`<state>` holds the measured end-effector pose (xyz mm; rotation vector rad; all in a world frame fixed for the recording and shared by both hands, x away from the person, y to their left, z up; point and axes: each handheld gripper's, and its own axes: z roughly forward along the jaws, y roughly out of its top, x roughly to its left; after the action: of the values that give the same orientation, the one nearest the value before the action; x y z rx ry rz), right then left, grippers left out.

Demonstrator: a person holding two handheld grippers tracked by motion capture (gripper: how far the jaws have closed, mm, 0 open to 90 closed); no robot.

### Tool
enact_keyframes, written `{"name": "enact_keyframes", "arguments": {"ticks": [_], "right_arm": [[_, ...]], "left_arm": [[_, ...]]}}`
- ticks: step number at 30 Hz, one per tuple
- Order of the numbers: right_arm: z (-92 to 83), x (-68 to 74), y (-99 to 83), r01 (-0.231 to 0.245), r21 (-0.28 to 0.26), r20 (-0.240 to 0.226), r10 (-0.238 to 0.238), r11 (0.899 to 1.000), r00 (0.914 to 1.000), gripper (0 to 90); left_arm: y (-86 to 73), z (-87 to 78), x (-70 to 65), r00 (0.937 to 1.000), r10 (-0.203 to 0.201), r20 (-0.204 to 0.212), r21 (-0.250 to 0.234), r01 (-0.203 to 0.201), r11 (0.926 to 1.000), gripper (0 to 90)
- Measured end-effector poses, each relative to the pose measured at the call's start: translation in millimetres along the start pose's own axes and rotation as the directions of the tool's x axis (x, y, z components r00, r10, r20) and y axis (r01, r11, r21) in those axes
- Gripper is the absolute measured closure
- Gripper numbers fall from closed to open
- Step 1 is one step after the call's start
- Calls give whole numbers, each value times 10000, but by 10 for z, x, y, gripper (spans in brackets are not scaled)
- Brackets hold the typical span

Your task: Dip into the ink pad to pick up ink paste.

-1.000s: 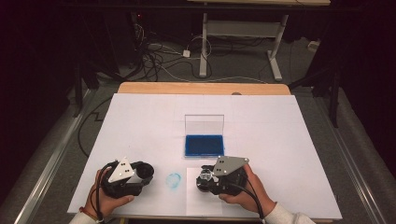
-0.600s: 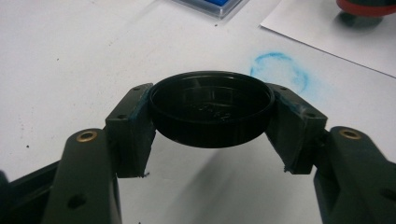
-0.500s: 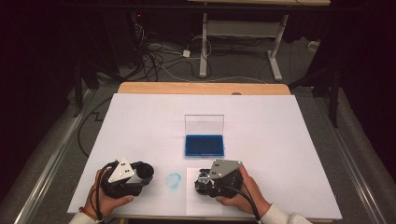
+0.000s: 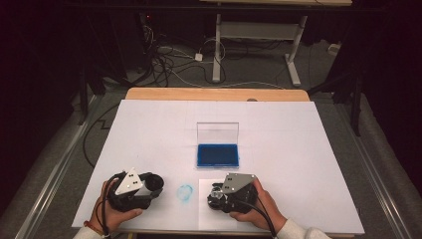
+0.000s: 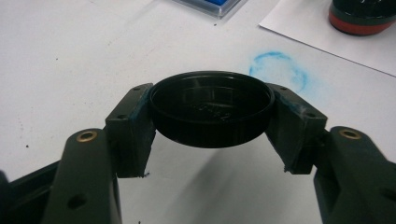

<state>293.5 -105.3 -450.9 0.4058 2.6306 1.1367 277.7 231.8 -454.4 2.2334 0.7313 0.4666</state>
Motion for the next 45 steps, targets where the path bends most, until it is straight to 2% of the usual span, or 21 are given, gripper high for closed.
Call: {"name": "enact_keyframes", "arguments": {"ticks": [7,15,21,27,34,37,45], "right_arm": [[-1,-35,-5,-260,34,-156,260,9997,9995,572],[-7,14,15,153,315,3,-153,9994,9999,572],[-22,-26,0,-88,271,-122,92,9996,9999,572],[-8,49,29,290,437,170,-298,9986,9994,572],[-12,20,27,123,454,34,-125,9989,9999,571],[-6,53,40,341,559,149,-350,9979,9993,571],[15,63,64,329,591,224,-343,9977,9992,571]], "left_arm": [[4,2,-4,10000,18,6,24,-18,10000,366],[2,2,-8,10000,26,47,26,-26,10000,366],[-3,4,-3,10000,-1,57,28,0,10000,366],[3,11,-8,9999,34,101,48,-35,10000,366],[2,15,-9,9999,19,113,66,-20,10000,366],[2,14,-8,9999,19,116,64,-19,10000,366],[12,31,-12,9999,43,108,124,-45,9999,366]]}}
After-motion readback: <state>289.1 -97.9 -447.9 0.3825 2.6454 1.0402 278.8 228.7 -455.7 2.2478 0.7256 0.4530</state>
